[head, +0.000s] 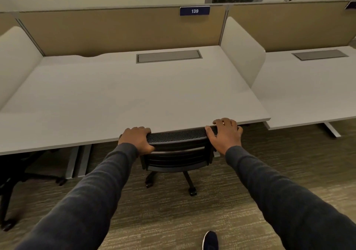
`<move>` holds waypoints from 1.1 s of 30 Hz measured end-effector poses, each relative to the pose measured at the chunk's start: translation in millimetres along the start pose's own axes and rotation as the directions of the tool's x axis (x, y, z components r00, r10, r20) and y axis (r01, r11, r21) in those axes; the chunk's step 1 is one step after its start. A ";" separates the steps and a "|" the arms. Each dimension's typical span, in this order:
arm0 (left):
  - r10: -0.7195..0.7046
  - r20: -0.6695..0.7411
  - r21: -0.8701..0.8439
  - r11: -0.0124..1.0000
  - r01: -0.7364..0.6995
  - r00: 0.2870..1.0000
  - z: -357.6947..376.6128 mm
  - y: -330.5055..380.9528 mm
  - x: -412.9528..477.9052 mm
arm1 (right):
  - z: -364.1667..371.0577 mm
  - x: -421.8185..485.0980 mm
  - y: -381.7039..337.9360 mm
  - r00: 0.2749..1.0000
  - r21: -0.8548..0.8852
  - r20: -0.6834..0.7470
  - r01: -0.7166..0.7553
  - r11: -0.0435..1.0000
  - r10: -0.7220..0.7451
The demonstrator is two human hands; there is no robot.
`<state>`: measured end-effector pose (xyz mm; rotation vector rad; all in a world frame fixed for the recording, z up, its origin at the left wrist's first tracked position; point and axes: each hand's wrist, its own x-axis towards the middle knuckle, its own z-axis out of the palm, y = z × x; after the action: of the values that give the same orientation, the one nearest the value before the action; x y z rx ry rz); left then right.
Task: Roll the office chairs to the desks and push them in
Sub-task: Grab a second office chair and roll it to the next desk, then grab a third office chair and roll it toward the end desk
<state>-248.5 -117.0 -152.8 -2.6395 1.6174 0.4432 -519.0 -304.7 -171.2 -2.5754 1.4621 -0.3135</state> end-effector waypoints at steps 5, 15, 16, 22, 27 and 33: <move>-0.093 -0.154 0.112 0.988 0.111 0.984 12.1 11.1 -16.0 | 6.1 -41.5 3.5 0.998 0.061 -0.049 0.029 0.998 -0.026; -0.120 -0.246 0.053 0.989 0.137 0.962 38.9 53.4 -63.3 | 18.4 -145.2 10.0 0.996 0.057 0.008 0.089 0.994 -0.090; -0.102 -0.257 0.047 0.992 0.117 0.961 44.4 61.5 -72.0 | 18.5 -156.5 14.0 0.996 0.048 0.025 0.085 0.995 -0.086; -0.005 -0.229 0.020 1.000 0.010 0.973 100.0 116.4 -147.0 | 7.1 -221.2 49.3 0.991 0.048 0.120 0.047 0.998 -0.052; -0.030 -0.159 0.067 0.997 0.041 0.987 141.4 183.7 -212.8 | -6.7 -286.0 93.2 0.991 0.073 0.117 0.060 0.996 -0.069; -0.037 -0.134 0.071 0.996 0.046 0.990 188.9 283.7 -315.1 | -20.3 -394.8 169.3 0.987 0.083 0.119 0.102 0.991 -0.112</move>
<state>-674.4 55.6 -218.2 -2.6940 1.5755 0.2060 -861.2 -51.7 -232.6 -2.5664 1.2485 -0.2149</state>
